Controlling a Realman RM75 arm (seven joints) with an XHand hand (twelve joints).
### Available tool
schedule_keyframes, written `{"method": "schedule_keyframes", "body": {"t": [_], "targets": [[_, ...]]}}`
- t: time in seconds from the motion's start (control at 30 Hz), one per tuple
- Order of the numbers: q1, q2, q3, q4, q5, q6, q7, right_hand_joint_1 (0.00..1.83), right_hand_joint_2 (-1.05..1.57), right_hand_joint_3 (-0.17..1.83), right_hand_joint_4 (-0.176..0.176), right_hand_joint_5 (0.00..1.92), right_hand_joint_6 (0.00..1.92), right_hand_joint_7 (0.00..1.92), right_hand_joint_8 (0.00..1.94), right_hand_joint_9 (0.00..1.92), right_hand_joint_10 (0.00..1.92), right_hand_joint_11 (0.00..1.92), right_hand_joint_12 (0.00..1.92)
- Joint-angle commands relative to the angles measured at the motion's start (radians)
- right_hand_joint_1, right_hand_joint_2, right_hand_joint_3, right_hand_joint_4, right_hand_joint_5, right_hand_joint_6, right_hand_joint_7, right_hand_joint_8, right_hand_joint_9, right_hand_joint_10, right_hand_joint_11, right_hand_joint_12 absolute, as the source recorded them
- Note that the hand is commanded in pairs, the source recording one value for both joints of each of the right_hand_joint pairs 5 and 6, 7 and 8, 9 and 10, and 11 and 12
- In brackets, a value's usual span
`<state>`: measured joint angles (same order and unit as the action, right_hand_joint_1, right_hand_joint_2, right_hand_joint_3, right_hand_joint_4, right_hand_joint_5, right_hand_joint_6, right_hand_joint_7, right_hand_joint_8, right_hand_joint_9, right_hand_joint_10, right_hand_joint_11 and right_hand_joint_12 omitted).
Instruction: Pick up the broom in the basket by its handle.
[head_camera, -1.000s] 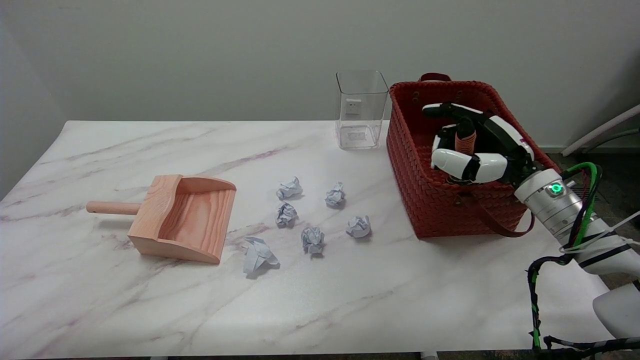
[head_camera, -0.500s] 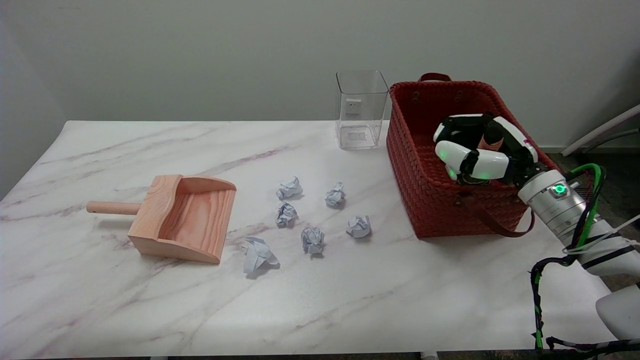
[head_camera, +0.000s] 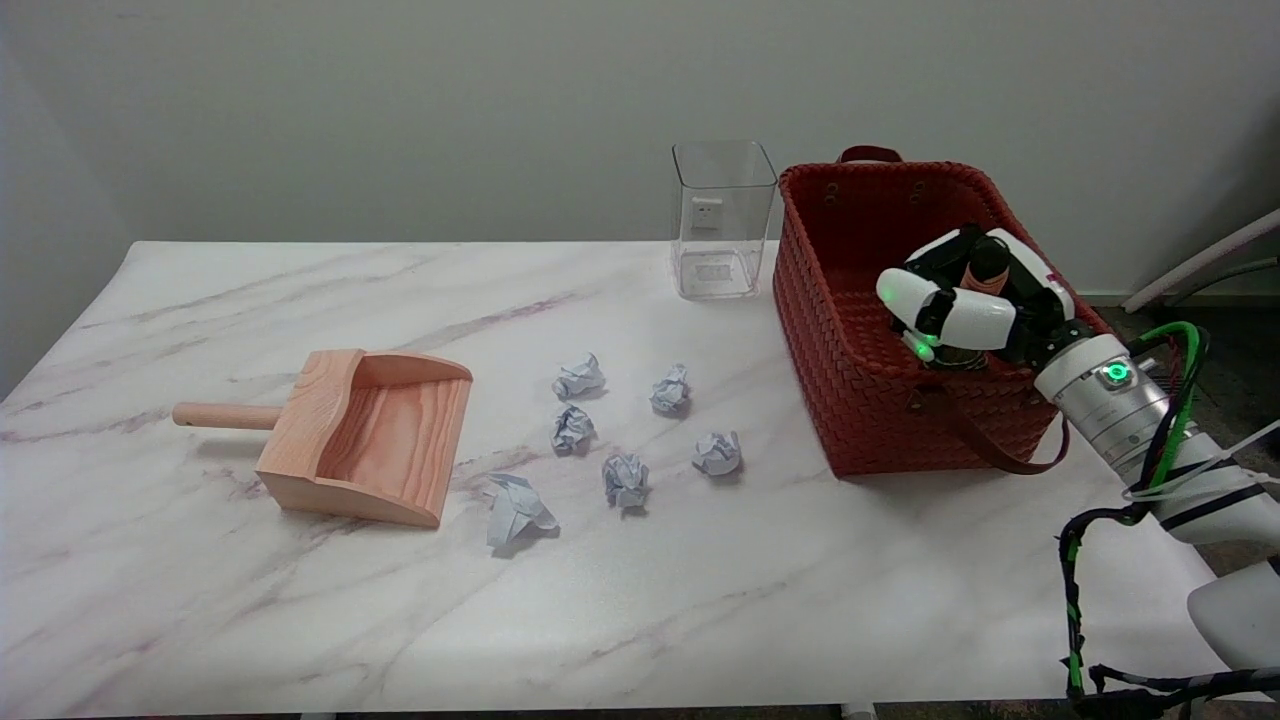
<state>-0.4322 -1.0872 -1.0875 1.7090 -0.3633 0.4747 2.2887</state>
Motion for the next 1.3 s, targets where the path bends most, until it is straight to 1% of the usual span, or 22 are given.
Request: {"method": "schedule_keyframes", "body": {"t": [0.03, 0.1, 0.23, 0.33, 0.47, 0.6, 0.7, 0.9, 1.13, 1.3], "targets": [[0.043, 0.019, -0.024, -0.02, 0.0, -0.004, 0.0, 1.05, 0.76, 0.94, 0.0, 1.92, 1.92, 1.92, 1.92, 1.88, 1.88, 1.84, 1.84], [0.055, 0.026, -0.031, -0.023, 0.0, -0.004, 0.0, 1.06, 0.82, 0.95, 0.0, 1.92, 1.92, 1.92, 1.92, 1.92, 1.92, 1.86, 1.86], [0.084, 0.032, -0.045, -0.03, 0.004, -0.005, 0.0, 1.06, 0.9, 1.05, 0.0, 1.92, 1.92, 1.92, 1.92, 1.92, 1.92, 1.89, 1.89], [0.106, 0.032, -0.052, -0.033, 0.018, -0.007, 0.0, 1.03, 0.94, 1.15, 0.0, 1.92, 1.92, 1.92, 1.92, 1.92, 1.92, 1.89, 1.89], [0.127, 0.031, -0.055, -0.034, 0.024, -0.013, 0.0, 0.98, 0.94, 1.17, 0.0, 1.92, 1.92, 1.92, 1.92, 1.92, 1.92, 1.87, 1.87], [0.15, 0.036, -0.059, -0.032, 0.024, -0.03, 0.0, 0.88, 0.98, 1.07, 0.0, 1.92, 1.92, 1.92, 1.92, 1.92, 1.92, 1.85, 1.85], [0.172, 0.044, -0.061, -0.031, 0.024, -0.036, 0.0, 0.82, 1.02, 0.93, 0.0, 1.92, 1.92, 1.92, 1.92, 1.92, 1.92, 1.83, 1.83], [0.219, 0.066, -0.057, -0.03, 0.021, -0.068, 0.0, 0.78, 1.06, 0.79, 0.0, 1.92, 1.92, 1.92, 1.92, 1.92, 1.92, 1.77, 1.77], [0.292, 0.096, -0.038, -0.044, 0.014, -0.096, 0.0, 0.78, 1.11, 0.73, 0.0, 1.92, 1.92, 1.92, 1.92, 1.92, 1.92, 1.76, 1.76], [0.327, 0.107, -0.031, -0.011, 0.01, -0.166, -0.001, 0.78, 1.14, 0.7, 0.0, 1.92, 1.92, 1.92, 1.92, 1.92, 1.92, 1.75, 1.75]]}}
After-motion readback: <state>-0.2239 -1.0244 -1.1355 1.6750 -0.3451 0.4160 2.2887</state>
